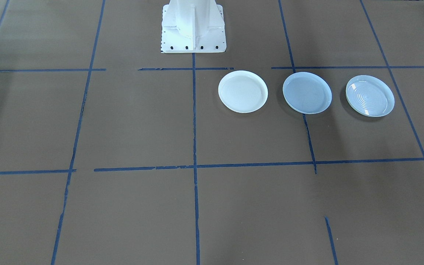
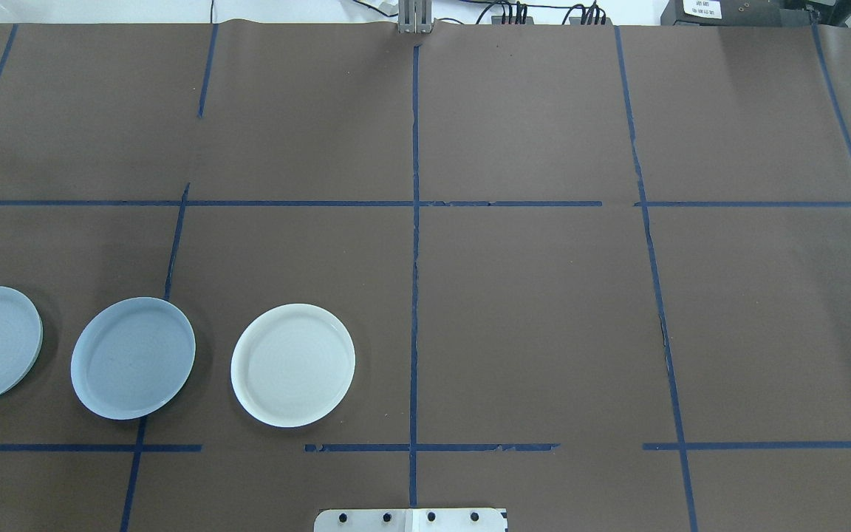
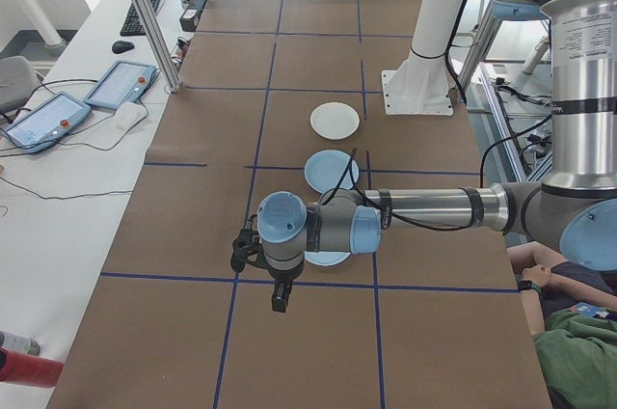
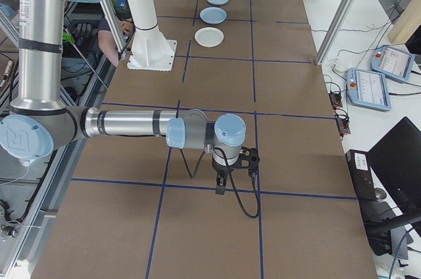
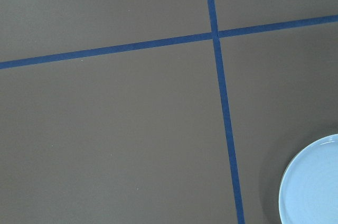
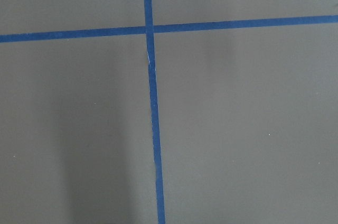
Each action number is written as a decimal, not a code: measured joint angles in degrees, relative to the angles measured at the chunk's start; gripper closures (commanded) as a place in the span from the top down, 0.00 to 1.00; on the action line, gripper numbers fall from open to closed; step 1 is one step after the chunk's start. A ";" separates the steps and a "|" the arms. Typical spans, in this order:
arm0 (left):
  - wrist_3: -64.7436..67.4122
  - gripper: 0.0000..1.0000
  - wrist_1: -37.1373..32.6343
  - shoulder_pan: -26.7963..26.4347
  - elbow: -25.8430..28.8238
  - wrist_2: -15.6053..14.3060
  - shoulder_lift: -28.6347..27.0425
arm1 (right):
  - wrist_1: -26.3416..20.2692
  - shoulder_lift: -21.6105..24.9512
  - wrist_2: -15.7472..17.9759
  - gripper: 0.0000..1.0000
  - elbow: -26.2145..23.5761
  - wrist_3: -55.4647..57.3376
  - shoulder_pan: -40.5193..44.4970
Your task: Stack plate in center
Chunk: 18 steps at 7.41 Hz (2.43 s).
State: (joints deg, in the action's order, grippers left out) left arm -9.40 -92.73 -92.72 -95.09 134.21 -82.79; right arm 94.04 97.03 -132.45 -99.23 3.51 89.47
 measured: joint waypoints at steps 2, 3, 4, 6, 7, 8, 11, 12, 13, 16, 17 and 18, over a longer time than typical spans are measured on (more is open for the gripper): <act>0.02 1.00 0.02 0.12 0.10 0.02 0.00 | 0.00 0.00 0.00 1.00 0.00 0.00 0.00; 0.05 1.00 0.05 0.14 0.07 0.08 0.00 | 0.00 0.00 0.00 1.00 0.00 0.00 0.00; 0.06 1.00 0.08 0.19 -0.19 0.47 0.00 | 0.02 0.00 0.00 1.00 0.00 0.00 0.00; 0.03 1.00 -0.11 0.44 -0.15 4.96 0.00 | 0.03 0.00 0.00 1.00 0.00 0.00 0.00; 0.18 1.00 -0.15 0.82 -0.19 6.64 0.00 | 0.01 0.00 0.00 1.00 0.00 0.00 0.01; 0.42 1.00 -0.34 2.18 -0.25 7.36 -0.01 | 0.00 0.00 0.00 1.00 0.00 0.00 0.03; 10.26 1.00 -7.72 10.17 0.28 7.33 0.00 | 0.00 0.00 0.00 1.00 0.00 0.00 0.01; 15.73 1.00 -12.53 13.01 1.47 7.15 0.16 | 0.00 0.00 0.00 1.00 0.00 0.00 0.00; 20.50 1.00 -18.40 15.43 3.59 7.00 0.50 | 0.00 0.00 0.00 1.00 0.00 0.00 0.00; 35.14 1.00 -41.68 23.84 13.00 3.31 2.44 | 0.00 0.00 0.00 1.00 0.00 0.00 0.00; 38.75 1.00 -48.39 25.91 16.08 2.77 2.99 | 0.00 0.00 0.00 1.00 0.00 0.00 0.00; 41.34 0.93 -52.66 27.57 18.04 2.57 3.36 | 0.01 0.00 0.00 1.00 0.00 0.00 0.00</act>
State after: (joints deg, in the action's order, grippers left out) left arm 31.94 -145.38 -65.15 -77.05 136.78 -79.43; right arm 94.06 97.03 -132.45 -99.23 3.52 89.47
